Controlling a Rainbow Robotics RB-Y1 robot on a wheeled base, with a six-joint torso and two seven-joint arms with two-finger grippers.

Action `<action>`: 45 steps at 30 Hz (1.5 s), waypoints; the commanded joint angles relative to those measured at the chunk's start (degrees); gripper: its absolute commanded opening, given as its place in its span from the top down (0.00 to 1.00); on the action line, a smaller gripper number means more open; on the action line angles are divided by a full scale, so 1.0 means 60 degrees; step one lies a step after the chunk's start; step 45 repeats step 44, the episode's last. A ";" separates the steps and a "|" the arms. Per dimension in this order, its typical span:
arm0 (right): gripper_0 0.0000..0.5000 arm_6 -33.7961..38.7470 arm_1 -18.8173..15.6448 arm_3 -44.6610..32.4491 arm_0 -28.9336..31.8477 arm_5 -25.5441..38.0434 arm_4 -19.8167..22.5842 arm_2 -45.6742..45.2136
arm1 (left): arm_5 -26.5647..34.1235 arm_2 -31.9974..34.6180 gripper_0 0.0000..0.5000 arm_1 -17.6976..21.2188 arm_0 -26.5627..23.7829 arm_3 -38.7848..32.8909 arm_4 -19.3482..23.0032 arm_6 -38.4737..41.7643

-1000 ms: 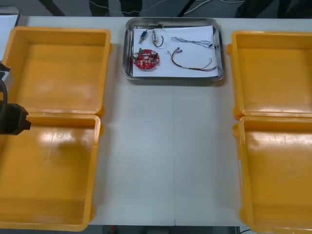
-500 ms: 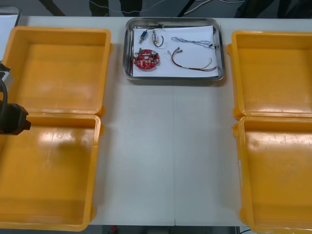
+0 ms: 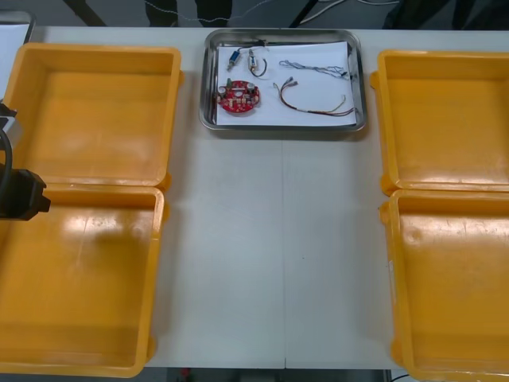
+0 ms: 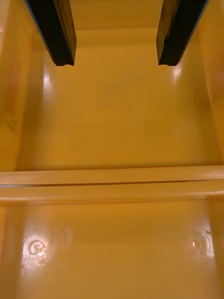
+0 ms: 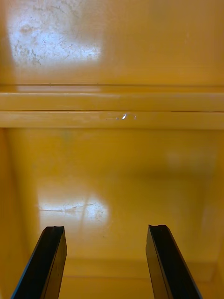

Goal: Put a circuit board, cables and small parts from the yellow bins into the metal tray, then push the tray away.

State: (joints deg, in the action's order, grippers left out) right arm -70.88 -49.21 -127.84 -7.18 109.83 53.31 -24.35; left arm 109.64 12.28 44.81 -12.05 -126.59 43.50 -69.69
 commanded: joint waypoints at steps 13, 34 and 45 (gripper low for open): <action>0.00 -0.0213 0.0056 -0.0241 0.0142 0.0028 0.0080 -0.0028 | 0.0059 0.0253 0.00 0.0412 0.0105 -0.0274 0.0059 -0.0440; 0.00 -0.0213 0.0056 -0.0241 0.0142 0.0028 0.0080 -0.0028 | 0.0059 0.0253 0.00 0.0412 0.0105 -0.0274 0.0059 -0.0440; 0.00 -0.0213 0.0056 -0.0241 0.0142 0.0028 0.0080 -0.0028 | 0.0059 0.0253 0.00 0.0412 0.0105 -0.0274 0.0059 -0.0440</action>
